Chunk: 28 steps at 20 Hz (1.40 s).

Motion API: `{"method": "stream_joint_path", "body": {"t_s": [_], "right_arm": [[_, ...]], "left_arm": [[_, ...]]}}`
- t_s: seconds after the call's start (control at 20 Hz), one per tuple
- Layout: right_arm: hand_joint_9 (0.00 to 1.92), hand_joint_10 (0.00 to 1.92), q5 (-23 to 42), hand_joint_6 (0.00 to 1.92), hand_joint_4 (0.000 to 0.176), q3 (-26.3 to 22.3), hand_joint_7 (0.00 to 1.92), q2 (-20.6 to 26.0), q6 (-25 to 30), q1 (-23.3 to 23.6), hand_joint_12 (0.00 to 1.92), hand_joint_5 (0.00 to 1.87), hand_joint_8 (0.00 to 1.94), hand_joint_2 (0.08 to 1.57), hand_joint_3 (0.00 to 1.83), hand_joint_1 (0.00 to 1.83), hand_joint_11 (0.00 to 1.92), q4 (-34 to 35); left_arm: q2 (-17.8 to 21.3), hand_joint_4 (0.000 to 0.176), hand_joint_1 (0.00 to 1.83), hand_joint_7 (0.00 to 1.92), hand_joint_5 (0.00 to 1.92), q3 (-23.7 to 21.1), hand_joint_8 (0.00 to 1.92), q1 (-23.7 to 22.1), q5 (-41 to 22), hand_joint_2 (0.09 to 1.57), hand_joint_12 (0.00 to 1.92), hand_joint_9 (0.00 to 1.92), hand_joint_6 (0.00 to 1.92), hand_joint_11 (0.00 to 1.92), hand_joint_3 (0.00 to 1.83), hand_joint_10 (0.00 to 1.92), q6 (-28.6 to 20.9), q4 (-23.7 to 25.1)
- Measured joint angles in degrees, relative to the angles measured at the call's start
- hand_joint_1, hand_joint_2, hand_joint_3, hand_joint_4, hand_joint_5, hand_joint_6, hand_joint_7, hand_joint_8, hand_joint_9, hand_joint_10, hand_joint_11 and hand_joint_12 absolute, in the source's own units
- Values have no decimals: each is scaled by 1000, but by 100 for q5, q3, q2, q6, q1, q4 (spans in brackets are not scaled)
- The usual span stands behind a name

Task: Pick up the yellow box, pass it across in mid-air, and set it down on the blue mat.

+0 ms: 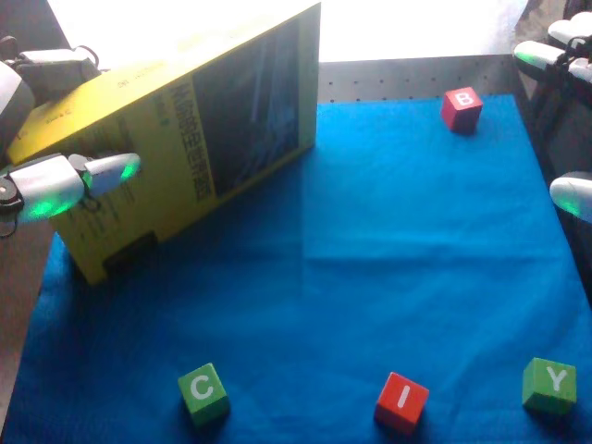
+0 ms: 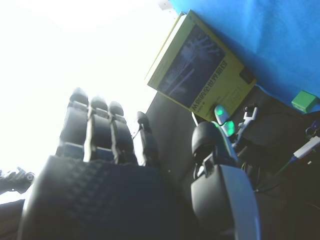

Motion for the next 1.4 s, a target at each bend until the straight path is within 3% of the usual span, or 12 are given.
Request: {"method": "stream_joint_path", "body": {"t_s": [0.1,0.2,0.35,0.45,0.55,0.7,0.75,0.85,1.05,1.15,1.3,1.4], "right_arm": [[0,0,0,0,128,0,0,0,0,0,0,0,0,1321,0,266,0,7],[0,0,-2,0,83,0,0,0,0,0,0,0,0,1337,4,317,0,2],[0,0,31,0,163,-7,0,2,0,52,0,0,0,1339,0,507,0,-186],[0,0,181,0,158,-17,0,7,0,225,4,0,0,1331,0,584,8,-378],[0,0,212,0,148,-17,0,4,2,415,0,0,0,1272,0,588,0,-501],[0,0,295,0,55,35,0,-74,0,695,0,0,0,1222,0,662,0,-662],[0,0,295,0,68,85,0,-136,2,772,0,0,0,1219,0,721,0,-684],[0,0,199,0,46,173,0,-251,0,970,26,0,0,1213,0,758,42,-702],[0,0,-332,0,83,433,0,-625,0,1639,0,0,0,1180,0,705,0,-940],[0,0,-612,0,27,503,0,-804,2,1696,12,0,0,1146,0,747,23,-1047],[0,0,-1049,0,48,566,0,-929,2,1751,0,0,0,1132,0,674,0,-1095],[0,0,-1143,0,22,684,0,-1027,0,1843,0,0,0,1114,0,729,0,-1021]], "left_arm": [[109,176,1424,1449,1237,-173,1921,24,-55,1180,1921,1580,1921,1647,2,1921,9,275],[118,176,1394,1450,1232,-260,1921,42,-181,1185,1921,1596,1921,1657,4,1921,7,555],[133,176,1436,1476,1234,-326,1921,-17,-411,1187,1921,1630,1921,1682,2,1921,9,868],[146,176,1457,1449,1226,-323,1921,-208,-492,1165,1921,1572,1921,1622,0,1921,9,1104],[118,176,1520,1458,1250,-282,1921,-365,-448,1147,1921,1575,1921,1603,0,1921,9,1287],[-151,176,1434,1515,1295,-133,1921,-728,15,1154,1921,1632,1921,1671,0,1921,11,1578],[-236,176,1433,1541,1322,-94,1921,-822,186,1159,1921,1651,1921,1695,0,1921,7,1740],[-334,176,1460,1527,1318,-72,1921,-933,483,1156,1921,1636,1921,1674,0,1921,-15,1969],[-352,176,1530,1498,1287,-26,1921,-935,684,1142,1921,1632,1921,1688,0,1921,-87,2041],[-358,176,1476,1500,1283,-13,1921,-986,675,1159,1921,1635,1921,1688,0,1921,-105,2090],[-363,176,1428,1474,1267,-31,1921,-1152,503,1165,1921,1629,1921,1694,3,1921,-138,2406],[-387,175,1393,1450,1222,-42,1921,-1161,393,1177,1921,1579,1921,1643,6,1921,-105,2470]]}}
